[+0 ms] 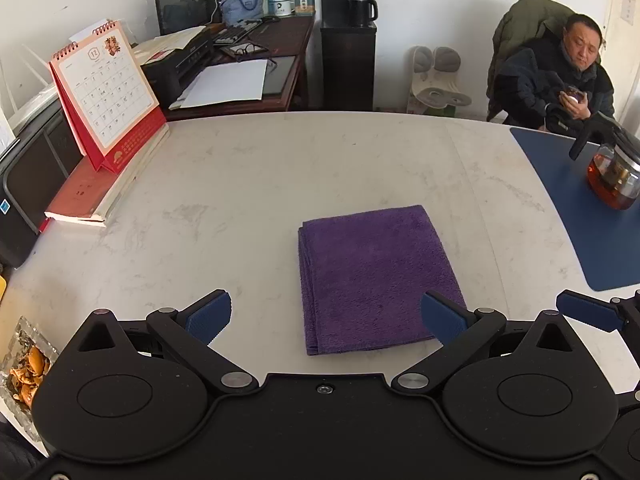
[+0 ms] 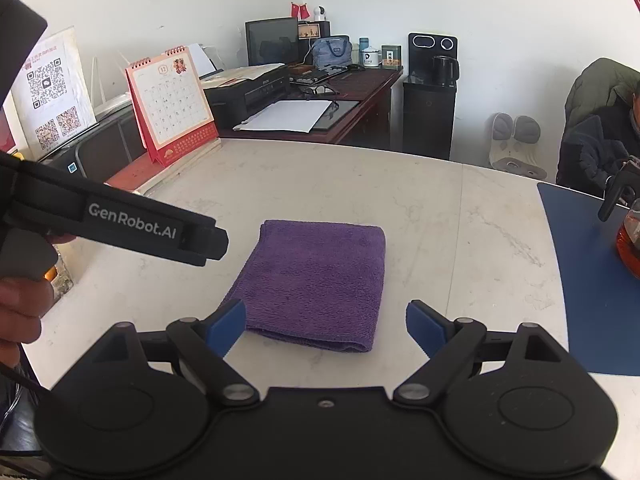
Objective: Fold towel
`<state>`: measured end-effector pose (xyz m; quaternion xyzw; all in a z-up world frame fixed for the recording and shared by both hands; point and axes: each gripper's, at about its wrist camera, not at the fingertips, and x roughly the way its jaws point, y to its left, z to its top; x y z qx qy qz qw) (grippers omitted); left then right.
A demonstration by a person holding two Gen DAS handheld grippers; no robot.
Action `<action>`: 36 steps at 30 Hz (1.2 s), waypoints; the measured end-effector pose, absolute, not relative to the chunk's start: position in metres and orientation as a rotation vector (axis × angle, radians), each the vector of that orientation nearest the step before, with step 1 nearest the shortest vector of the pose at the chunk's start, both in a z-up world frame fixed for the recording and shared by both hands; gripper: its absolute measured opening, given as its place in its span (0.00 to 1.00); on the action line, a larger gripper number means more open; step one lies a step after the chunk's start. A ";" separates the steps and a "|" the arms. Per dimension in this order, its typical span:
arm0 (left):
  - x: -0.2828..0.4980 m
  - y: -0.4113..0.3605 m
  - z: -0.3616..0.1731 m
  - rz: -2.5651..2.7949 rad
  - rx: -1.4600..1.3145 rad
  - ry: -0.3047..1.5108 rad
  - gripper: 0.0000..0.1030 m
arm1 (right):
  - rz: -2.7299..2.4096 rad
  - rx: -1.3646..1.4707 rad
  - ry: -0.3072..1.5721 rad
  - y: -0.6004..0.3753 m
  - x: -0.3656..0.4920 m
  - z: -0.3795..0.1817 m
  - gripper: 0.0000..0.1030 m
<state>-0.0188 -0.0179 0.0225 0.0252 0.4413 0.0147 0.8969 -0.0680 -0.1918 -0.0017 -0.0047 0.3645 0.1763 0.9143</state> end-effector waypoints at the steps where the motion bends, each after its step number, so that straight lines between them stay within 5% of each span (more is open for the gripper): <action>1: -0.019 -0.018 0.022 0.032 0.052 0.916 1.00 | 0.364 -0.011 0.751 -0.192 -0.068 -0.002 0.84; 36: -0.008 -0.017 -0.003 0.050 0.049 1.023 1.00 | 0.379 -0.029 0.815 -0.187 -0.055 -0.012 0.84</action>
